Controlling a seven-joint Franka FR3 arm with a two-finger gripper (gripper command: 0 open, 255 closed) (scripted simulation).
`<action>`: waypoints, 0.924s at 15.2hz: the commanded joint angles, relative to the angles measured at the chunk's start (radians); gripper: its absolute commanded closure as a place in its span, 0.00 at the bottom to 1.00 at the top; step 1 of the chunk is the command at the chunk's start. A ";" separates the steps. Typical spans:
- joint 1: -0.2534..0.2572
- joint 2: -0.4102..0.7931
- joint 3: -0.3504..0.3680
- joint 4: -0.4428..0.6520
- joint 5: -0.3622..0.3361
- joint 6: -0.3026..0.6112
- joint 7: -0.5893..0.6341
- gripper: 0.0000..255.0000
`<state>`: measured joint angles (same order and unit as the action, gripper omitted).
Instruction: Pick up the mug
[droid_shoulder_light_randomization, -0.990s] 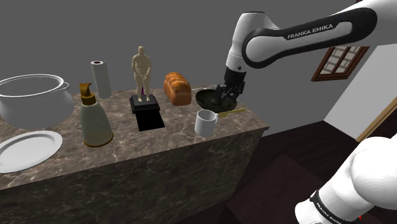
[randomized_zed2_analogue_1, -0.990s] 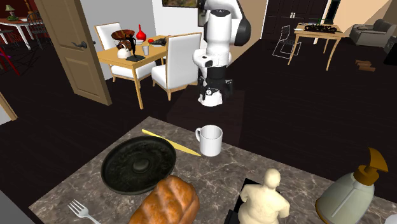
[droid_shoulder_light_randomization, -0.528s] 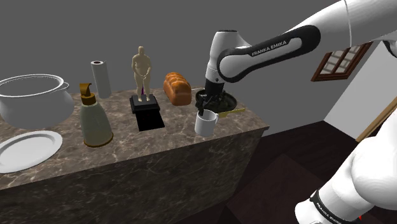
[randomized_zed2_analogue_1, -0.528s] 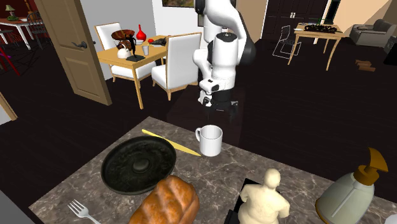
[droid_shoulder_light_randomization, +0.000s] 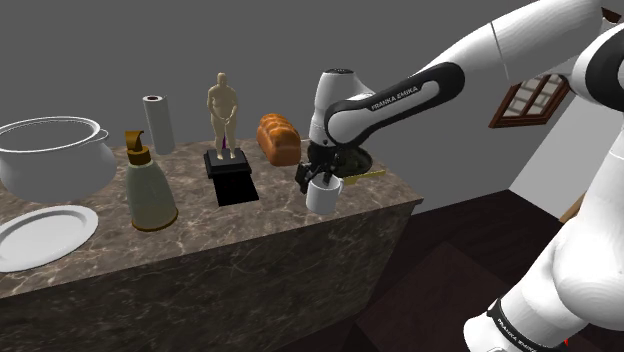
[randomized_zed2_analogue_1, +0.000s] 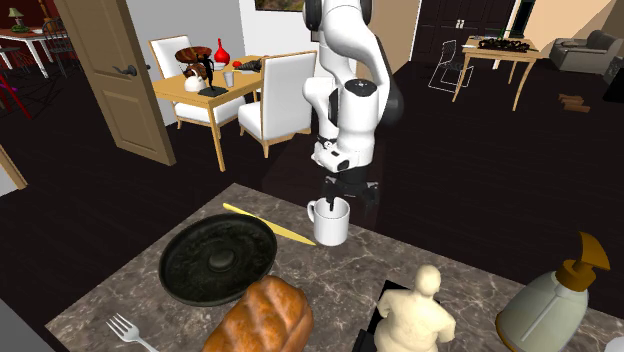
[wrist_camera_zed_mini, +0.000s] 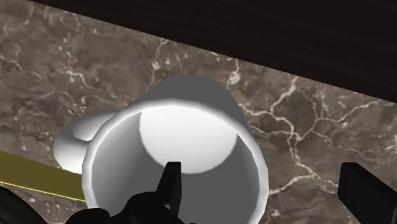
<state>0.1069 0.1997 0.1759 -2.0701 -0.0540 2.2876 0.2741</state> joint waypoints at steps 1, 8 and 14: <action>0.000 0.015 -0.002 -0.009 -0.004 0.025 0.002 0.00; 0.000 0.021 -0.003 -0.009 -0.006 0.030 0.001 1.00; 0.000 0.012 -0.001 -0.008 -0.003 0.020 0.001 1.00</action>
<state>0.1065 0.2161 0.1738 -2.0787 -0.0584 2.3127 0.2751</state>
